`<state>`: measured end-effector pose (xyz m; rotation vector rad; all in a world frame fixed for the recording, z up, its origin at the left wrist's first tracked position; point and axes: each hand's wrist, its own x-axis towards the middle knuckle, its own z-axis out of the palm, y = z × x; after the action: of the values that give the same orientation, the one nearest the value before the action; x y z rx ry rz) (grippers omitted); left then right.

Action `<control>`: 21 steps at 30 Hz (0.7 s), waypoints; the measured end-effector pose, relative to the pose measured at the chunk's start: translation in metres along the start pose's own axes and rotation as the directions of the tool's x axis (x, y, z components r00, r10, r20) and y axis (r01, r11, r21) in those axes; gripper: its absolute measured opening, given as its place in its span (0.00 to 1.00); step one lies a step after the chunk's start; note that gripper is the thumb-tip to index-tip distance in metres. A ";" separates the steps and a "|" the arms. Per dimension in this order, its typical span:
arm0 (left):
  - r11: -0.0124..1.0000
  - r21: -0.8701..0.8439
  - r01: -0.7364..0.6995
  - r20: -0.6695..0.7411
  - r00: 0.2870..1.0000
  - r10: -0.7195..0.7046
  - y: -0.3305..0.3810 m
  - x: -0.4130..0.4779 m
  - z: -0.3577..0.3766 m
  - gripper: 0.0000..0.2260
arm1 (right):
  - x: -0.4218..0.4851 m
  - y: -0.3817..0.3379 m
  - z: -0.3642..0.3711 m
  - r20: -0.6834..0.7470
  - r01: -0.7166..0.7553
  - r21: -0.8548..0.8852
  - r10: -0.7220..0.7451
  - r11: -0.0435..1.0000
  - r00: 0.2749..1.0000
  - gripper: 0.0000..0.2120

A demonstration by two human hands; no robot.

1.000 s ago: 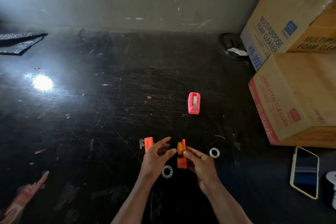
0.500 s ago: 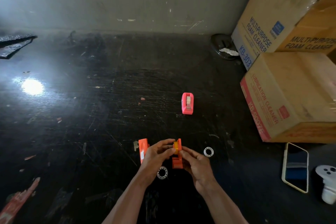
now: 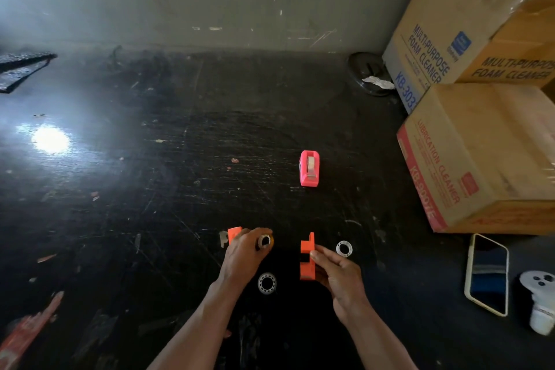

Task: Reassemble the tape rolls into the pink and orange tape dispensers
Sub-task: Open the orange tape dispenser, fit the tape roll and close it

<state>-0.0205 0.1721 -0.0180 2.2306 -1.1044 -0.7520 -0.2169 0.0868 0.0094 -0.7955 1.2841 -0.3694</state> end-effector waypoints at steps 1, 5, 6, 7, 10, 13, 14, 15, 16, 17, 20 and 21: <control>0.999 0.045 -0.016 -0.002 1.000 0.016 0.000 0.001 0.002 0.17 | 0.000 0.000 0.000 -0.001 0.000 -0.005 0.000 1.000 1.000 0.10; 0.991 0.127 -0.047 -0.006 0.999 0.048 -0.002 0.003 0.008 0.17 | -0.002 0.000 0.001 0.002 0.024 -0.025 -0.024 0.999 1.000 0.10; 0.990 0.135 -0.049 -0.005 0.999 0.050 -0.002 0.004 0.009 0.18 | -0.002 -0.001 0.000 0.001 0.030 -0.027 -0.030 0.999 1.000 0.10; 0.989 0.140 -0.047 -0.006 0.999 0.049 -0.001 0.004 0.010 0.18 | -0.004 -0.001 0.000 0.002 0.035 -0.030 -0.035 0.999 0.999 0.10; 0.991 0.134 -0.024 -0.038 0.999 0.029 0.002 -0.001 0.007 0.21 | -0.004 -0.002 -0.001 0.000 0.043 -0.041 -0.043 0.998 0.999 0.10; 0.994 0.112 0.010 -0.079 0.997 -0.001 0.003 -0.016 0.004 0.18 | -0.003 -0.001 -0.002 -0.008 0.050 -0.039 -0.050 0.998 0.999 0.10; 0.992 0.122 0.022 -0.068 0.998 -0.014 0.004 -0.023 0.004 0.17 | -0.002 0.000 -0.002 -0.015 0.046 -0.038 -0.047 0.998 0.999 0.10; 0.991 0.133 0.034 -0.054 0.998 -0.027 0.004 -0.032 0.005 0.18 | -0.002 0.001 -0.002 -0.019 0.043 -0.040 -0.044 0.998 0.999 0.10; 0.989 0.138 0.045 -0.036 0.999 -0.041 0.003 -0.041 0.006 0.19 | -0.001 0.002 -0.002 -0.026 0.039 -0.040 -0.040 0.998 0.999 0.09; 0.989 0.139 0.050 -0.015 0.999 -0.048 0.002 -0.049 0.009 0.20 | 0.000 0.004 -0.002 -0.030 0.038 -0.042 -0.039 0.998 0.999 0.09; 0.990 0.134 0.054 0.071 0.995 -0.064 -0.006 -0.069 0.018 0.27 | 0.000 0.008 -0.003 -0.023 0.028 -0.044 -0.029 0.999 0.999 0.09; 0.989 0.134 0.057 0.105 0.992 -0.072 -0.009 -0.073 0.021 0.29 | -0.001 0.008 -0.003 -0.018 0.027 -0.049 -0.028 0.998 0.999 0.09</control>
<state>-0.0670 0.2325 -0.0215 2.3688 -1.1689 -0.8611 -0.2219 0.0921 0.0039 -0.8538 1.3053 -0.3696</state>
